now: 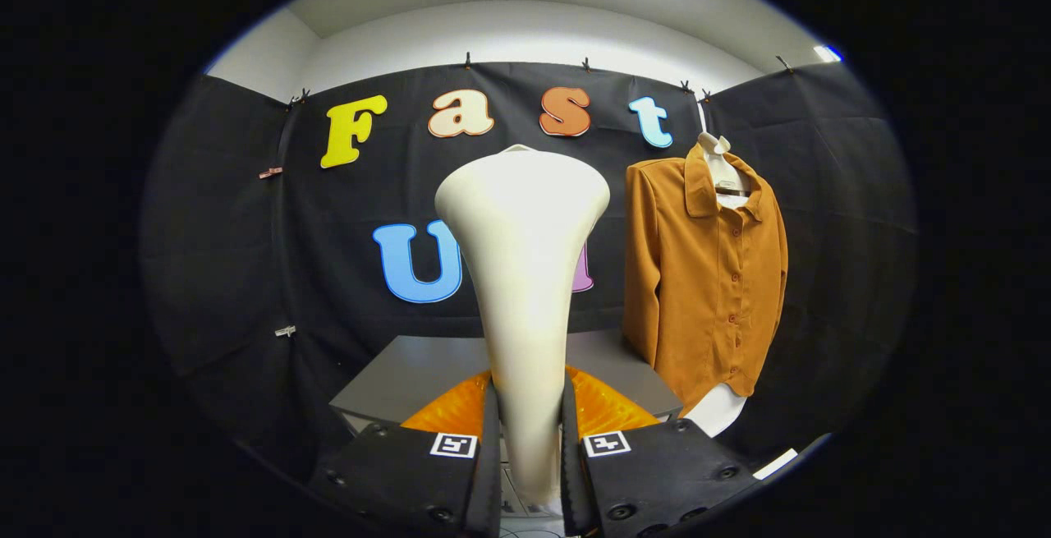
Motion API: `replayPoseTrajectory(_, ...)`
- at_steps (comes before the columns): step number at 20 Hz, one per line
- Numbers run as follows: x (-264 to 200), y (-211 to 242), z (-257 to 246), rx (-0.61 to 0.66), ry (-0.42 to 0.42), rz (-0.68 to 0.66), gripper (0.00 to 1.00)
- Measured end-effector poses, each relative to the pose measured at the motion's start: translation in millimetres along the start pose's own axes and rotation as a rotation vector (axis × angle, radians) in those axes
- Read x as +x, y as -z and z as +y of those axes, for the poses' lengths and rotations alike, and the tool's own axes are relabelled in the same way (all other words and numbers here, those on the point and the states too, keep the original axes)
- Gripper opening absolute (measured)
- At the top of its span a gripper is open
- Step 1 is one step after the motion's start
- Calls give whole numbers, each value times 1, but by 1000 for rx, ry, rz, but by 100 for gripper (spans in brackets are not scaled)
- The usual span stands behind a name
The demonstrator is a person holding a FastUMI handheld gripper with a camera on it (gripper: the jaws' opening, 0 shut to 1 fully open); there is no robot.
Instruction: Iron the clothes twice with a garment steamer, once on the left side and once on the right side.
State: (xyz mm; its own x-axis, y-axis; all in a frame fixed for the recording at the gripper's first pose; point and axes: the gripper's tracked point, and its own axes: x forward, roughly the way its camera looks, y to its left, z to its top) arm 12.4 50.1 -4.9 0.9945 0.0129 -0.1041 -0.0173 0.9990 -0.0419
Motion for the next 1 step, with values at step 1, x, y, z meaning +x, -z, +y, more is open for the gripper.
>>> replayPoseTrajectory(1,0,0,-1,0,1,-1,32)
